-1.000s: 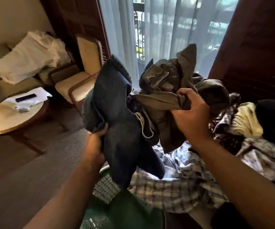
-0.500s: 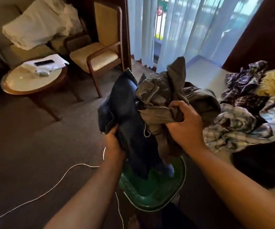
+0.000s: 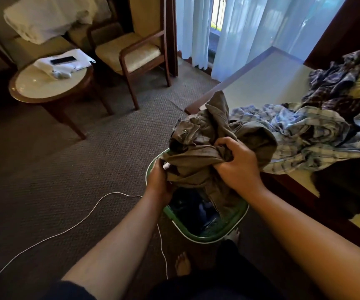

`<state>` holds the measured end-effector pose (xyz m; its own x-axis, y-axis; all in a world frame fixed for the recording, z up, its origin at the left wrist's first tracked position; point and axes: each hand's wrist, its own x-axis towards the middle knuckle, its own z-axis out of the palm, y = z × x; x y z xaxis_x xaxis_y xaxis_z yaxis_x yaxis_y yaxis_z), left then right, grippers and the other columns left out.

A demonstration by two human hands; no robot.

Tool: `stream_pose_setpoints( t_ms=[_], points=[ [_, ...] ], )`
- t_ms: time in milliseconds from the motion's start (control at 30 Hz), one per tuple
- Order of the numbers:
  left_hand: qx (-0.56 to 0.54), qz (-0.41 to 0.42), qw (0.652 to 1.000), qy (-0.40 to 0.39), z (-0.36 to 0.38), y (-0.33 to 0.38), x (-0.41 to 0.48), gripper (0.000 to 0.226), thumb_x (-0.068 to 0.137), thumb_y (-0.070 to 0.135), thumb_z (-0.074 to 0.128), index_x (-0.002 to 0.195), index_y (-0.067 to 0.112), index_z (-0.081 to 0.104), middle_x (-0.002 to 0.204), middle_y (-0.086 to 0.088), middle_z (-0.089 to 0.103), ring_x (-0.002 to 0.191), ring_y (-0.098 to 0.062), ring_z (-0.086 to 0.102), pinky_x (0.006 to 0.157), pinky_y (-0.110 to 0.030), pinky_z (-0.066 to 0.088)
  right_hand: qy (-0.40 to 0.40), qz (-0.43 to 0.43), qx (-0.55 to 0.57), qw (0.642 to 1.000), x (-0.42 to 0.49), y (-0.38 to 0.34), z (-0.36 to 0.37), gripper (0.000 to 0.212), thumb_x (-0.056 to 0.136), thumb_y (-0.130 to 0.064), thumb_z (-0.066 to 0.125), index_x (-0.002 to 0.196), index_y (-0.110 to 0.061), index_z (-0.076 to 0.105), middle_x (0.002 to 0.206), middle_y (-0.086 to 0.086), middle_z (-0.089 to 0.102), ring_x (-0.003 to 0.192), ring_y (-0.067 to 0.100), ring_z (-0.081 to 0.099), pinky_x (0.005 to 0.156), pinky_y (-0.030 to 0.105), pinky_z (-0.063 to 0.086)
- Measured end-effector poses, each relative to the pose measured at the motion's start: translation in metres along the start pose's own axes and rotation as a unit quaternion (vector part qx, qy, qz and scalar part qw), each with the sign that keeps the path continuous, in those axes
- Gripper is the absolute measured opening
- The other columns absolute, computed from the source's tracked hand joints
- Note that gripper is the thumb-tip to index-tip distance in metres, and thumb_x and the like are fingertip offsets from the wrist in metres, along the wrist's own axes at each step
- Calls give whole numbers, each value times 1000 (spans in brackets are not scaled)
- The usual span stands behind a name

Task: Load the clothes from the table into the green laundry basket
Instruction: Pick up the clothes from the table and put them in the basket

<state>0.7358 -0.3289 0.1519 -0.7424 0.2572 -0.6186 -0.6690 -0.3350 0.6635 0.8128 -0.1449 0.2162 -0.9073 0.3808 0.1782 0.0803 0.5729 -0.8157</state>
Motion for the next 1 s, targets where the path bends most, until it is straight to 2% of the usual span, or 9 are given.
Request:
stream_pose_setpoints(
  t_ms=[67, 200, 400, 467, 533, 600, 667, 733, 1000],
  points=[
    [7, 15, 1000, -9, -4, 0, -6, 41, 106, 42, 45, 108, 15, 76, 104, -13, 78, 79, -25, 78, 61, -31, 62, -10, 4, 1, 1000, 0, 1, 2, 32, 78, -24, 79, 109, -25, 72, 109, -6, 68, 97, 13, 65, 83, 20, 52],
    [11, 51, 998, -44, -9, -4, -12, 55, 109, 50, 31, 124, 15, 71, 116, -13, 78, 101, -26, 77, 74, -33, 63, -40, 21, -10, 999, -3, 3, 7, 35, 78, -23, 78, 112, -27, 70, 113, -6, 66, 99, 16, 64, 87, 32, 55],
    [30, 90, 995, -16, -7, -11, -13, 49, 111, 43, 30, 109, 17, 71, 94, -1, 82, 84, -13, 79, 65, -22, 60, -65, 47, -25, 996, -13, 14, 14, 42, 78, -31, 76, 118, -34, 65, 123, -6, 62, 107, 19, 62, 90, 39, 56],
    [53, 83, 995, 17, -12, -14, -3, 43, 110, 40, 38, 103, 18, 75, 94, -3, 82, 83, -14, 79, 65, -23, 61, -115, 74, -58, 989, -13, 19, 13, 50, 81, -34, 74, 127, -40, 58, 130, -5, 57, 113, 20, 60, 94, 38, 54],
    [84, 70, 991, 70, -20, -17, 9, 37, 105, 38, 48, 104, 17, 79, 109, -11, 80, 97, -24, 77, 81, -34, 62, -208, 126, -113, 963, -12, 27, 13, 62, 85, -40, 69, 141, -48, 44, 145, -3, 46, 126, 24, 53, 102, 39, 50],
    [109, 60, 988, 90, -25, -24, 20, 36, 102, 32, 49, 121, 17, 75, 126, -14, 73, 116, -28, 70, 103, -47, 55, -268, 164, -145, 938, -15, 35, 15, 70, 90, -43, 65, 150, -51, 30, 158, -2, 33, 133, 26, 48, 108, 40, 46],
    [131, 58, 985, 97, -21, -27, 23, 39, 107, 22, 45, 140, 12, 62, 142, -7, 62, 129, -21, 59, 115, -41, 44, -261, 179, -137, 939, -18, 39, 13, 71, 93, -40, 62, 154, -45, 27, 162, -4, 28, 136, 23, 46, 109, 38, 45],
    [155, 59, 982, 84, -11, -30, 19, 41, 109, 18, 42, 149, 11, 52, 147, -1, 52, 135, -17, 49, 115, -32, 37, -229, 182, -115, 949, -18, 40, 10, 69, 96, -34, 61, 157, -33, 29, 162, -5, 31, 142, 19, 40, 111, 35, 41],
    [229, 44, 971, -58, 44, -36, 23, 37, 111, 20, 44, 147, 22, 53, 143, -3, 56, 128, -13, 53, 100, -25, 43, -147, 174, -114, 967, -2, 40, -17, 67, 99, -30, 60, 158, -20, 29, 159, 1, 38, 143, 18, 41, 116, 38, 39]
  ],
)
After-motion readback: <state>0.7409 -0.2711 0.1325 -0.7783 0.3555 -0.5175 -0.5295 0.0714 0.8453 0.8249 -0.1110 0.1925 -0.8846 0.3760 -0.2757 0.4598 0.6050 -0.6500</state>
